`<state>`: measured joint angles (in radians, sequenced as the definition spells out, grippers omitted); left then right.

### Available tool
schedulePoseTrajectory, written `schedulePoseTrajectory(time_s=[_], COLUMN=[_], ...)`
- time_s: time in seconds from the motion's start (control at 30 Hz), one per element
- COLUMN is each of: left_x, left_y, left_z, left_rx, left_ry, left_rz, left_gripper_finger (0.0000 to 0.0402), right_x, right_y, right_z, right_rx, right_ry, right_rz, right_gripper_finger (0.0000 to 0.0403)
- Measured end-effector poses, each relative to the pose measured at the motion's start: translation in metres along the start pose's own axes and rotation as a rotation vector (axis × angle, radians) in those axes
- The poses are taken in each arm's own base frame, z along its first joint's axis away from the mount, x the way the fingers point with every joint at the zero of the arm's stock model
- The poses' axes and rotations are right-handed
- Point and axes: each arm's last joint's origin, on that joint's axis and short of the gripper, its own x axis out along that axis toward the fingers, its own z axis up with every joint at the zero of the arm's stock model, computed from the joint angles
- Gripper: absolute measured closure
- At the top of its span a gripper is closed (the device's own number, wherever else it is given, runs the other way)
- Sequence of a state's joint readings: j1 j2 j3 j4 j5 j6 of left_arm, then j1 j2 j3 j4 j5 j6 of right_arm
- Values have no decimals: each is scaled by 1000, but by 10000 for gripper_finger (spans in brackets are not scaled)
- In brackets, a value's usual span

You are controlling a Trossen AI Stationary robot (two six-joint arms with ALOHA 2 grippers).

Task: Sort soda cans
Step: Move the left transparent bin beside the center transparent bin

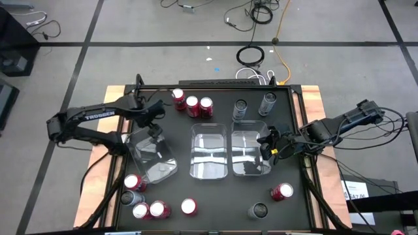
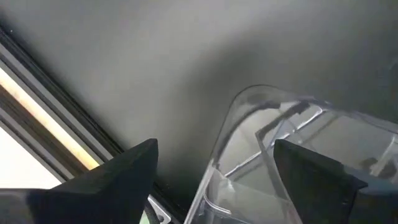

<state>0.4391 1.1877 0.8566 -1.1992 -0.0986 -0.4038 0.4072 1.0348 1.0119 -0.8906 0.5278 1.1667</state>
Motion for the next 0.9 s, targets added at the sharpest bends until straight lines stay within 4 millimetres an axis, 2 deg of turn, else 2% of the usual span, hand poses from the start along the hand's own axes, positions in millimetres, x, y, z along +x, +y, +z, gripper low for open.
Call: schedulePoseTrajectory(time_s=[0.4,0.9], left_x=[15,16], left_y=[-5,-5], left_z=[13,13], left_rx=[44,94], left_ry=[55,60], left_rz=[-3,3], left_gripper_finger=[155,334], right_x=[0,0], right_y=[0,0], right_z=[0,0], right_rx=[0,0], right_ry=[1,1], right_rz=[1,1], right_gripper_finger=[399,399])
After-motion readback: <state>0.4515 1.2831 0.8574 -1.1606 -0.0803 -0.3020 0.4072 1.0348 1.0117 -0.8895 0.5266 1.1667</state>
